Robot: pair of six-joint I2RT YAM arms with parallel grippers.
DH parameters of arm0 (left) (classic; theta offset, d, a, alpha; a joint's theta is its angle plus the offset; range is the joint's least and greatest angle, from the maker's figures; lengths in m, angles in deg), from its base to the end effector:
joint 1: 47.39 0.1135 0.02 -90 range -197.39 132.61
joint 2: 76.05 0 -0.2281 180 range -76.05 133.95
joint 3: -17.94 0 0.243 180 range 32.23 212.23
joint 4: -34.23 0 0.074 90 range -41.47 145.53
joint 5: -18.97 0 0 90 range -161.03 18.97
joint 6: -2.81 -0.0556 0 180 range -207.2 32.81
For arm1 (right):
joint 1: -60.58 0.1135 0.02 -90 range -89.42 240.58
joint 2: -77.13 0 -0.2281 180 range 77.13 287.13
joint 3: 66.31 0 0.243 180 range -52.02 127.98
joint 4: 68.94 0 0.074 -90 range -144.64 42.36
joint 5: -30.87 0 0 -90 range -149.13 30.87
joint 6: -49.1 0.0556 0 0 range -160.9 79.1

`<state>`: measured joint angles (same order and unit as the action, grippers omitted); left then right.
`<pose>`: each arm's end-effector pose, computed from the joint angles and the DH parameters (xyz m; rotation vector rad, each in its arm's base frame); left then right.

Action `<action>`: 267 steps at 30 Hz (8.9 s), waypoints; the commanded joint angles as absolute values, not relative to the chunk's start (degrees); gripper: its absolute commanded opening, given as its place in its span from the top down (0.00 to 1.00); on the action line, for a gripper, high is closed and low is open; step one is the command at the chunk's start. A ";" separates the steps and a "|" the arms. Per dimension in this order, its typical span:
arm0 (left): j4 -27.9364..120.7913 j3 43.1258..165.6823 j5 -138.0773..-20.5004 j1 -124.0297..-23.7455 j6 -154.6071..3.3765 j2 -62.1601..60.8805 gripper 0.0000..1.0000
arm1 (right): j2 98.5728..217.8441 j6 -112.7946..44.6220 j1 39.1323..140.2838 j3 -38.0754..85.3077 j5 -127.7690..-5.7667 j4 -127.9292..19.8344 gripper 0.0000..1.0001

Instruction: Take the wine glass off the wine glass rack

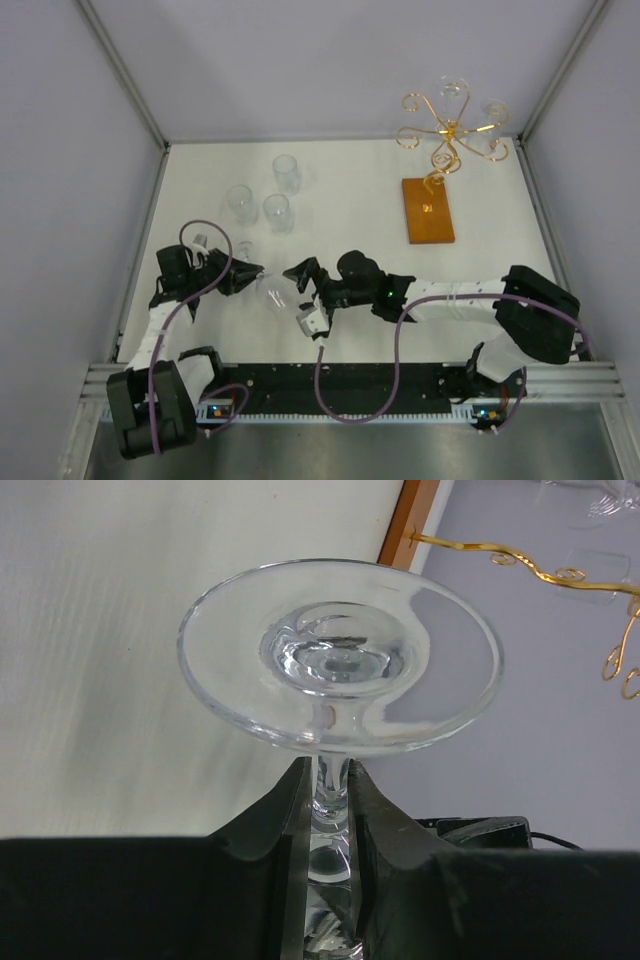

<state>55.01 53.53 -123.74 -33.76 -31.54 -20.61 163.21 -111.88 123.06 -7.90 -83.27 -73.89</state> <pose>0.2057 0.0044 0.1487 -0.8651 2.1616 -1.4240 0.1345 0.3073 0.1800 -1.8761 0.5088 0.3155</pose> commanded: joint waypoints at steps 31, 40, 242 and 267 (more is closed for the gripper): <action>58.98 55.87 -123.85 -33.50 -24.26 -16.54 0.25 | 173.63 -105.43 127.73 10.28 -80.32 -76.10 0.47; 66.45 60.88 -122.09 -29.82 -29.00 -21.28 0.02 | 170.65 -84.08 123.52 20.39 -75.12 -58.98 0.55; 73.23 130.85 -90.80 -85.88 -124.11 22.21 0.03 | 172.93 -27.28 35.89 16.89 -122.06 -116.07 1.00; 73.05 130.94 -91.51 -86.15 -123.23 23.01 0.03 | 170.46 -23.14 36.58 11.79 -125.22 -119.87 1.00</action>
<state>75.54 129.73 -91.06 -85.82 -123.53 22.04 173.64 -20.52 35.59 9.45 -124.14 -117.14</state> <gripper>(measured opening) 0.971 0.672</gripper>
